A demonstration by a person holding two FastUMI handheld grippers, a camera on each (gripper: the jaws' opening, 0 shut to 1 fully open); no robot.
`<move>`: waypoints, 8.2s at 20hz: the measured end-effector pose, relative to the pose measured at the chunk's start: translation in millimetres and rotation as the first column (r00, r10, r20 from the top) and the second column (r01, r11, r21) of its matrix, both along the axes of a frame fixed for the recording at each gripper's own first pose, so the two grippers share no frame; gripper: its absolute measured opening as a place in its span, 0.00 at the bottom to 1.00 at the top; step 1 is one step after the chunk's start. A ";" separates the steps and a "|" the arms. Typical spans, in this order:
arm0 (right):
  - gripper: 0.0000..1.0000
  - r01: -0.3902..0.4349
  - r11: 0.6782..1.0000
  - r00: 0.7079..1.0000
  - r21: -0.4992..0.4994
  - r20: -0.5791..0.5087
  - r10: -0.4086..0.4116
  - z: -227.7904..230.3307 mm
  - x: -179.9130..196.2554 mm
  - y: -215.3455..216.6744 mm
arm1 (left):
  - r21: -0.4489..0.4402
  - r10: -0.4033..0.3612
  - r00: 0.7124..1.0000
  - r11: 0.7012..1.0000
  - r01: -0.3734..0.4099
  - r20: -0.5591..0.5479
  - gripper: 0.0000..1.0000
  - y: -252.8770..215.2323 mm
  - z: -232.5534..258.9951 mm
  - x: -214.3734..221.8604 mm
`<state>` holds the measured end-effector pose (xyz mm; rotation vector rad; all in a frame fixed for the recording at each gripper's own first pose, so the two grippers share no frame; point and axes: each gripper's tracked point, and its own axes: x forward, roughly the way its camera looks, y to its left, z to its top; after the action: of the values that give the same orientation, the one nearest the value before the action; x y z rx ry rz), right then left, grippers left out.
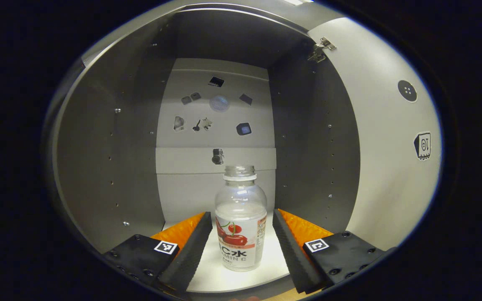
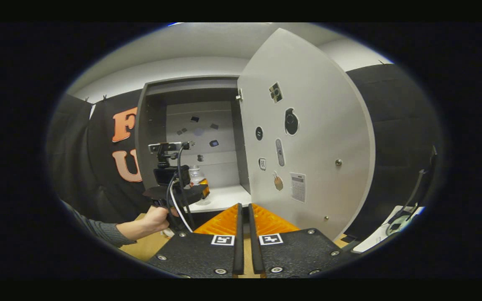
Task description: Open the cabinet door with the right hand, grasp the bottle in the cabinet with the left hand and place it on the coaster, then close the cabinet door with the right hand.
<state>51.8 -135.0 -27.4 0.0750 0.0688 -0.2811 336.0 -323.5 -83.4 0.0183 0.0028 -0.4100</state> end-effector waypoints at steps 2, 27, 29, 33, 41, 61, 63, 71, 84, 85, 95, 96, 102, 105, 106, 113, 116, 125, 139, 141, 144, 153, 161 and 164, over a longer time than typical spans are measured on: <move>0.07 0.001 1.000 1.000 -0.001 -0.015 -0.001 -3.6 1.9 -1.3 | -0.001 -0.001 1.000 1.000 0.001 -0.003 0.95 -3.8 -3.0 7.8; 0.07 -0.208 0.975 0.976 0.083 -0.049 0.213 -30.0 -75.2 27.6 | 0.058 0.105 0.994 0.993 -0.104 -0.028 0.85 125.7 -25.0 -190.4; 0.07 -0.233 0.968 0.969 0.094 -0.066 0.240 -36.5 -81.4 32.7 | 0.079 0.131 0.990 0.989 -0.127 -0.044 0.85 144.9 -42.5 -209.7; 0.07 -0.268 0.959 0.955 0.094 -0.108 0.277 -49.7 -87.8 40.4 | 0.092 0.168 0.982 0.983 -0.159 -0.091 0.84 172.1 -85.0 -247.4; 0.08 -0.335 0.934 0.912 0.123 -0.204 0.355 -93.7 -85.4 71.7 | 0.105 0.203 0.968 0.976 -0.189 -0.147 0.85 209.3 -183.7 -287.6; 0.07 -0.354 0.924 0.820 0.148 -0.427 0.382 -193.1 -64.5 98.2 | 0.116 0.258 0.933 0.965 -0.236 -0.250 0.85 231.8 -320.2 -285.5; 0.07 -0.344 0.925 0.822 0.162 -0.425 0.380 -193.7 -63.6 98.7 | 0.135 0.257 0.935 0.964 -0.230 -0.246 0.87 229.8 -319.7 -288.7; 0.07 -0.343 0.924 0.817 0.169 -0.431 0.382 -194.3 -70.0 97.6 | 0.144 0.262 0.948 0.961 -0.238 -0.181 0.98 227.1 -289.5 -296.3; 0.08 -0.343 0.919 0.830 0.193 -0.395 0.393 -178.3 -95.4 85.7 | 0.112 0.328 0.932 0.943 -0.314 -0.153 0.98 238.0 -240.8 -303.9; 0.10 -0.343 0.920 0.836 0.190 -0.384 0.391 -173.3 -95.9 82.8 | 0.105 0.328 0.934 0.943 -0.315 -0.143 0.98 237.4 -229.4 -305.6; 0.31 -0.270 0.952 0.940 0.144 -0.177 0.293 -71.4 -100.7 2.0 | 0.050 0.229 0.972 0.973 -0.227 -0.050 0.98 186.8 -106.4 -309.8; 0.35 -0.255 0.959 0.949 0.125 -0.155 0.273 -59.2 -105.1 -10.0 | 0.044 0.220 0.975 0.975 -0.218 -0.042 1.00 181.7 -98.3 -311.9; 0.52 -0.124 0.990 0.992 0.070 -0.031 0.126 6.4 -121.5 -105.8 | 0.010 0.178 0.984 0.984 -0.177 -0.030 0.98 149.4 -59.0 -306.4; 0.54 -0.095 0.994 0.995 0.062 -0.008 0.096 19.0 -123.5 -140.7 | -0.001 0.174 0.984 0.985 -0.174 -0.037 0.95 142.1 -46.1 -301.8; 0.55 -0.089 0.995 0.996 0.054 -0.001 0.089 21.5 -117.5 -148.2 | 0.000 0.177 0.983 0.984 -0.177 -0.041 0.98 141.0 -43.0 -300.1; 0.53 -0.135 0.988 0.990 0.076 -0.019 0.137 -4.3 -76.5 -166.5 | 0.025 0.207 0.977 0.978 -0.206 -0.050 0.98 149.6 -30.7 -292.6; 0.69 -0.160 0.985 0.987 0.058 -0.019 0.161 -10.3 -68.4 -160.8 | 0.037 0.231 0.972 0.973 -0.230 -0.049 0.95 161.8 -30.7 -291.0; 0.70 -0.300 0.953 0.954 0.037 -0.005 0.301 -16.7 -54.6 -76.6 | 0.037 0.260 0.963 0.965 -0.258 -0.072 0.98 178.2 -33.1 -284.2; 0.77 -0.512 0.858 0.859 0.042 -0.001 0.512 -30.3 42.0 74.9 | 0.017 0.393 0.915 0.919 -0.393 -0.094 0.96 279.8 -37.9 -251.4; 0.79 -0.523 0.851 0.852 0.045 0.006 0.524 -35.8 66.8 90.3 | 0.014 0.401 0.911 0.916 -0.402 -0.091 0.96 291.0 -37.1 -245.7; 0.83 -0.536 0.844 0.844 0.015 0.016 0.536 -37.8 97.6 115.2 | 0.016 0.409 0.909 0.912 -0.409 -0.085 0.96 306.4 -35.4 -235.1; 0.89 -0.538 0.843 0.841 -0.022 0.051 0.538 -56.5 177.9 171.9 | -0.002 0.389 0.918 0.921 -0.390 -0.075 0.96 317.8 -26.0 -200.5; 0.95 -0.439 0.895 0.895 -0.073 0.056 0.443 -62.7 205.8 195.6 | -0.040 0.375 0.920 0.924 -0.381 -0.111 0.96 326.7 -30.7 -170.6; 0.96 -0.396 0.914 0.914 -0.087 0.062 0.402 -63.9 207.5 192.8 | -0.038 0.366 0.924 0.927 -0.372 -0.107 0.97 326.7 -27.2 -168.3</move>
<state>259.3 57.8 -91.3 -0.0019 -0.0054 0.1304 167.7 3.2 -110.6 -0.0595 0.0904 -0.0316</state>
